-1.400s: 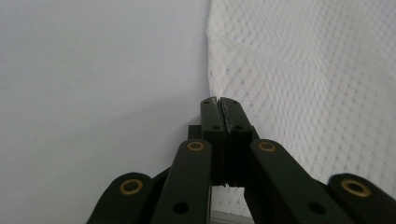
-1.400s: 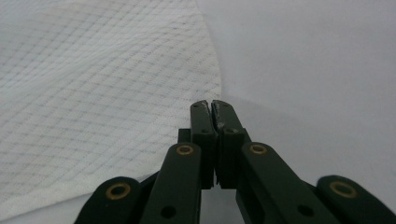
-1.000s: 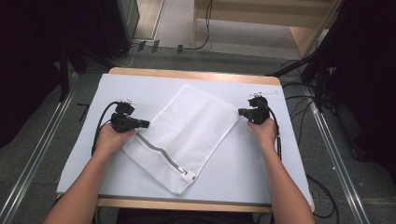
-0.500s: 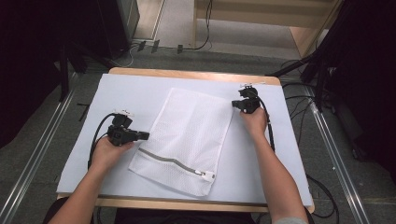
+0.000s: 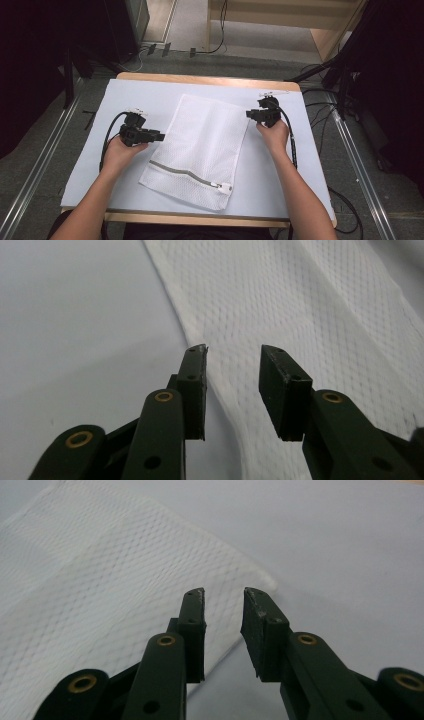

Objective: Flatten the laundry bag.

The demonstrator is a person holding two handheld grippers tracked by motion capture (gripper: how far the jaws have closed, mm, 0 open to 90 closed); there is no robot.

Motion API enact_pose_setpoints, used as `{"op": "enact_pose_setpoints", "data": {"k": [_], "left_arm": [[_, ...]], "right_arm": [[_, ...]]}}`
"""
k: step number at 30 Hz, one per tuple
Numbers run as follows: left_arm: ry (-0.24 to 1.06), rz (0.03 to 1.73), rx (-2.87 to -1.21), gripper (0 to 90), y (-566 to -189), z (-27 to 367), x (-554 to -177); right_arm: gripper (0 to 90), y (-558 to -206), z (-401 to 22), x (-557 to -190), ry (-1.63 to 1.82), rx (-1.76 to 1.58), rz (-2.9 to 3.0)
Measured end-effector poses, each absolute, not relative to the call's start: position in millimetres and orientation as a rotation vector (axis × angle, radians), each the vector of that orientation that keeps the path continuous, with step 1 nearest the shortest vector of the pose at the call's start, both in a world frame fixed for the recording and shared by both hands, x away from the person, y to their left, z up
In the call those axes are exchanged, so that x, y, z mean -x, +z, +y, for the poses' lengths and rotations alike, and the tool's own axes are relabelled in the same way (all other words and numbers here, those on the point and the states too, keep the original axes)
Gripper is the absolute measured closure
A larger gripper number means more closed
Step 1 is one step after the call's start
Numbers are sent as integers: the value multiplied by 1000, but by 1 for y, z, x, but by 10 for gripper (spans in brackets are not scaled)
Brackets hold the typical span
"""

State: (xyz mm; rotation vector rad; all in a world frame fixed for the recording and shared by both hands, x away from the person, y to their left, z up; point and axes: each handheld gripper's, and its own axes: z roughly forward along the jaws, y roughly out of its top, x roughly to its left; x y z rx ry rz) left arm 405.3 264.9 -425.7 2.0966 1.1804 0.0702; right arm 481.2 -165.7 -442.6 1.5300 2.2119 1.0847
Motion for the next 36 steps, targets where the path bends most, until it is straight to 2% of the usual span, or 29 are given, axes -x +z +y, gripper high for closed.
{"op": "enact_pose_setpoints", "data": {"k": [3, 11, 18, 25, 33, 34, 35, 36], "left_arm": [[65, 1175, -2103, 632, -427, 260, -416], [67, 1172, -2119, 611, -435, 250, -437], [57, 1167, -2129, 609, -444, 247, -444], [70, 1153, -2115, 605, -454, 245, -450], [80, 1149, -2124, 640, -454, 242, -448], [82, 1149, -2131, 658, -454, 241, -448], [65, 1145, -2133, 714, -454, 241, -448], [38, 1143, -2124, 714, -456, 240, -448]], "right_arm": [[717, -444, -161, -460, 1071, -1480, 2248], [691, -452, -155, -435, 1072, -1476, 2294], [652, -455, -149, -404, 1082, -1455, 2318], [599, -461, -143, -390, 1097, -1438, 2322], [600, -469, -128, -389, 1007, -1398, 2345], [614, -470, -127, -389, 1009, -1399, 2341], [652, -470, -125, -388, 991, -1388, 2328], [652, -470, -125, -388, 991, -1388, 2328]]}}
